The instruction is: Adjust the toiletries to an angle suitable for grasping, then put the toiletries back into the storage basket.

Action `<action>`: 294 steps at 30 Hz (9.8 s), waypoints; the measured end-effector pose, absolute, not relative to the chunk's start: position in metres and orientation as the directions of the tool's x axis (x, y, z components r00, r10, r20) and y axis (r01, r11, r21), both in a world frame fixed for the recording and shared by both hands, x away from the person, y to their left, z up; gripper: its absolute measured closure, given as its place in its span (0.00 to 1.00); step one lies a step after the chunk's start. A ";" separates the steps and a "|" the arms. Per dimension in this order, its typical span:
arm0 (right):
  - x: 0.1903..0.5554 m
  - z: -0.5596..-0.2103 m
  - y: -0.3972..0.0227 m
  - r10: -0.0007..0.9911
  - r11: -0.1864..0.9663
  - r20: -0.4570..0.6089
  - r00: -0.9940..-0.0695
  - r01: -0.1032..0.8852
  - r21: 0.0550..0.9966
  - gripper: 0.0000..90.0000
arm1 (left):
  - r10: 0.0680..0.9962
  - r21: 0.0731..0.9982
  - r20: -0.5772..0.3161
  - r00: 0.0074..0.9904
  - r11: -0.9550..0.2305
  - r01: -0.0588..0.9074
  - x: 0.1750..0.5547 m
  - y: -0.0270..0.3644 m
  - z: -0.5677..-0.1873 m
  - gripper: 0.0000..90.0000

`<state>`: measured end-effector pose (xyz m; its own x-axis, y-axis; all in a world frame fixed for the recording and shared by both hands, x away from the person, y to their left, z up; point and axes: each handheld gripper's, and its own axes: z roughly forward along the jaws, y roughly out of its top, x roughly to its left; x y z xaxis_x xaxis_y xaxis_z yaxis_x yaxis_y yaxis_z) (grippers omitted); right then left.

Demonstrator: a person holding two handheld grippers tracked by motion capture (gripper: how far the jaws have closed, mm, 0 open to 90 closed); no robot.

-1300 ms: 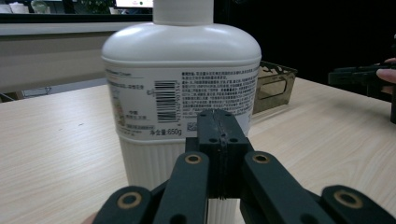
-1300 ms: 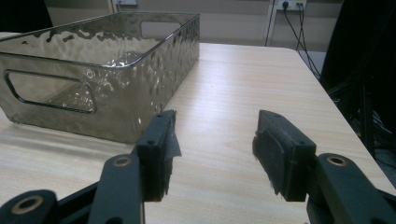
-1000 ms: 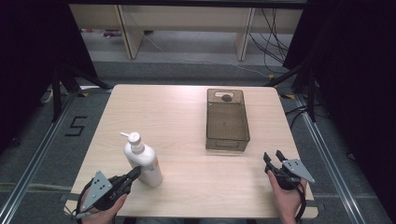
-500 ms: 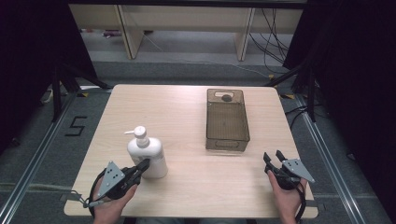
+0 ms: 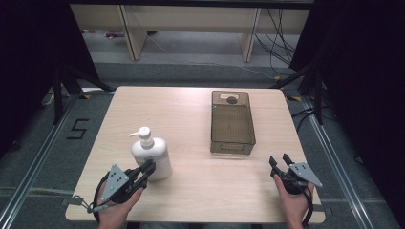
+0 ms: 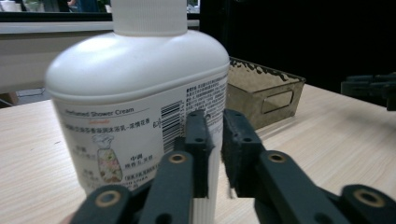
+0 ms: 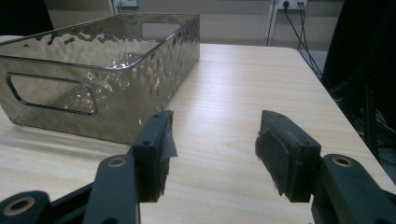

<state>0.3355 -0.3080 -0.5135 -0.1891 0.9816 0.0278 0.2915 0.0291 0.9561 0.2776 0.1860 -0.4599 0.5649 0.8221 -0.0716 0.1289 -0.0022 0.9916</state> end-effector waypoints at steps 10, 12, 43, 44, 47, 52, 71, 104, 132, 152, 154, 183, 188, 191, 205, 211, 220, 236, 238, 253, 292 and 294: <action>0.335 -0.513 -0.309 0.978 0.018 0.043 -0.205 0.288 0.957 0.49 | 0.904 0.999 -0.010 0.427 -0.007 0.038 0.260 0.187 -0.439 0.49; 0.335 -0.513 -0.310 0.981 0.031 0.024 -0.192 0.277 0.960 0.49 | 0.907 1.000 0.000 0.421 -0.011 0.025 0.262 0.186 -0.437 0.48; 0.337 -0.513 -0.307 0.980 0.023 0.042 -0.196 0.314 0.949 0.48 | 0.943 1.000 -0.003 0.333 0.000 0.009 0.278 0.175 -0.420 0.50; 0.337 -0.513 -0.307 0.980 0.023 0.042 -0.196 0.314 0.949 0.48 | 0.944 1.000 -0.004 0.329 0.000 0.010 0.278 0.174 -0.420 0.50; 0.337 -0.513 -0.308 0.982 0.047 0.010 -0.190 0.292 0.955 0.48 | 0.945 1.000 -0.007 0.328 0.003 0.012 0.279 0.172 -0.417 0.50; 0.336 -0.512 -0.306 0.984 0.034 0.025 -0.177 0.320 0.947 0.48 | 0.946 1.000 -0.006 0.323 0.001 0.016 0.282 0.167 -0.413 0.50; 0.337 -0.513 -0.308 0.981 0.039 0.025 -0.194 0.316 0.948 0.48 | 0.964 0.999 -0.010 0.265 0.001 0.032 0.297 0.154 -0.396 0.52; 0.338 -0.512 -0.309 0.980 0.036 0.032 -0.196 0.334 0.942 0.48 | 0.974 0.994 -0.082 0.209 0.064 0.091 0.309 0.147 -0.386 0.65; 0.339 -0.512 -0.309 0.979 0.040 0.030 -0.203 0.329 0.943 0.48 | 0.942 0.993 -0.101 0.321 0.073 0.096 0.323 0.135 -0.362 0.66; 0.339 -0.513 -0.307 0.980 0.026 0.039 -0.195 0.317 0.948 0.48 | 0.922 0.996 -0.090 0.376 0.074 0.058 0.348 0.112 -0.343 0.66; 0.338 -0.512 -0.308 0.981 0.029 0.037 -0.188 0.340 0.940 0.48 | 0.921 0.996 -0.090 0.380 0.074 0.055 0.350 0.110 -0.343 0.66; 0.339 -0.513 -0.308 0.978 0.017 0.053 -0.203 0.326 0.945 0.47 | 0.903 0.996 -0.087 0.421 0.091 0.010 0.365 0.075 -0.322 0.66; 0.339 -0.513 -0.308 0.979 0.021 0.047 -0.199 0.325 0.946 0.47 | 0.901 0.996 -0.089 0.425 0.092 0.012 0.368 0.070 -0.319 0.66; 0.339 -0.513 -0.309 0.978 0.026 0.041 -0.203 0.319 0.947 0.47 | 0.899 0.996 -0.086 0.430 0.091 0.009 0.369 0.068 -0.317 0.66; 0.339 -0.513 -0.309 0.978 0.038 0.029 -0.204 0.315 0.948 0.47 | 0.892 0.996 -0.076 0.446 0.084 0.002 0.376 0.055 -0.306 0.66; 0.339 -0.512 -0.308 0.977 0.023 0.048 -0.205 0.330 0.944 0.47 | 0.890 0.997 -0.060 0.453 0.076 -0.019 0.379 0.051 -0.301 0.66; 0.340 -0.513 -0.309 0.978 0.036 0.031 -0.207 0.314 0.949 0.47 | 0.886 0.997 -0.052 0.461 0.072 -0.027 0.381 0.046 -0.296 0.66; 0.339 -0.513 -0.307 0.977 0.012 0.059 -0.205 0.330 0.944 0.47 | 0.876 0.996 -0.044 0.480 0.075 -0.046 0.387 0.034 -0.282 0.66; 0.340 -0.513 -0.309 0.976 0.031 0.040 -0.213 0.322 0.946 0.47 | 0.875 0.996 -0.046 0.482 0.079 -0.047 0.388 0.032 -0.282 0.66; 0.339 -0.513 -0.305 0.977 -0.007 0.079 -0.200 0.336 0.942 0.47 | 0.862 0.995 -0.046 0.505 0.083 -0.052 0.396 0.021 -0.276 0.66; 0.340 -0.512 -0.311 0.976 0.038 0.036 -0.216 0.330 0.943 0.47 | 0.833 0.995 -0.026 0.552 0.072 -0.062 0.440 -0.014 -0.266 0.66; 0.340 -0.512 -0.311 0.978 0.048 0.023 -0.207 0.333 0.942 0.47 | 0.829 0.995 -0.026 0.559 0.073 -0.062 0.443 -0.016 -0.267 0.66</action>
<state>0.3403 -0.3113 -0.5116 -0.2069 0.9781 0.0232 0.3327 0.0481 0.9418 0.4432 -0.0162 -0.2670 0.5588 0.8289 -0.0257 -0.0619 0.0725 0.9954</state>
